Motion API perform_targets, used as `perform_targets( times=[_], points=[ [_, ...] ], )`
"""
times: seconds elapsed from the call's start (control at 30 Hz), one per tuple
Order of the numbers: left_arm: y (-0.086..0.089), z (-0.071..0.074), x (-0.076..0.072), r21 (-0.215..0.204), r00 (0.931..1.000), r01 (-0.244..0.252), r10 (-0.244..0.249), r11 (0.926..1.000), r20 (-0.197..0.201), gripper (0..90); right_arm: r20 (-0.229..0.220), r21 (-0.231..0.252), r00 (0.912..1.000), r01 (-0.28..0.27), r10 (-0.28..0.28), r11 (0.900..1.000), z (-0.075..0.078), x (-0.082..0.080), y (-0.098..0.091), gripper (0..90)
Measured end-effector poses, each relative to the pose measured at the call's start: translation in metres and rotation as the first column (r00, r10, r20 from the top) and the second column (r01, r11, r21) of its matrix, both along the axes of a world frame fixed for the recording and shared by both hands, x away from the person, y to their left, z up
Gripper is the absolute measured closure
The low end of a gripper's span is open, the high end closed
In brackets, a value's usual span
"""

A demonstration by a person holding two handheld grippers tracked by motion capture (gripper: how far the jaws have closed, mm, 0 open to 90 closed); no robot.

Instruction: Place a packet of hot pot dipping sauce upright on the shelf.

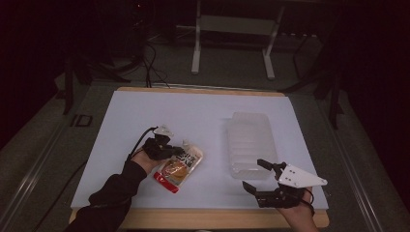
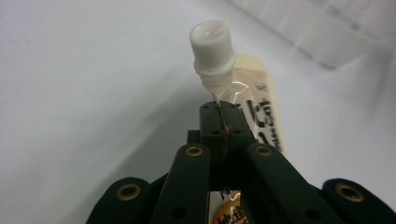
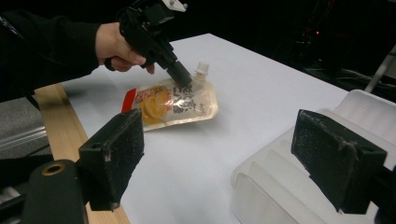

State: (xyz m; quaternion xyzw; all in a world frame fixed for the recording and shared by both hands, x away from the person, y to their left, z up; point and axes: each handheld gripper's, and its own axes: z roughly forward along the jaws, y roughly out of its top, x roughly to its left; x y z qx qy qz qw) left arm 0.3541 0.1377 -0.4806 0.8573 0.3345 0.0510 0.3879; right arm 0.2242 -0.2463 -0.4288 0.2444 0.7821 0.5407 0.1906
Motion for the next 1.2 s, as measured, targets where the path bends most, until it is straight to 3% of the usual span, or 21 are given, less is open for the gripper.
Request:
perform_targets(
  times=[0.6,0.93,1.2],
  points=[
    [0.010,0.037,-0.040,-0.083,0.9955,0.068,-0.062,0.9942,0.071,90.0,-0.020,-0.004,0.9997,-0.014,0.014,0.9999,-0.001,0.000,0.002,19.5],
    [0.013,0.056,-0.053,-0.131,0.9929,0.073,-0.059,0.9888,0.103,90.0,-0.029,-0.005,0.9994,-0.017,0.017,0.9998,-0.001,0.000,0.003,20.8],
    [0.002,0.076,-0.061,-0.163,0.9837,0.110,-0.084,0.9804,0.159,90.0,-0.019,0.005,0.9997,-0.017,0.017,0.9998,0.002,0.002,0.001,21.4]
  ],
)
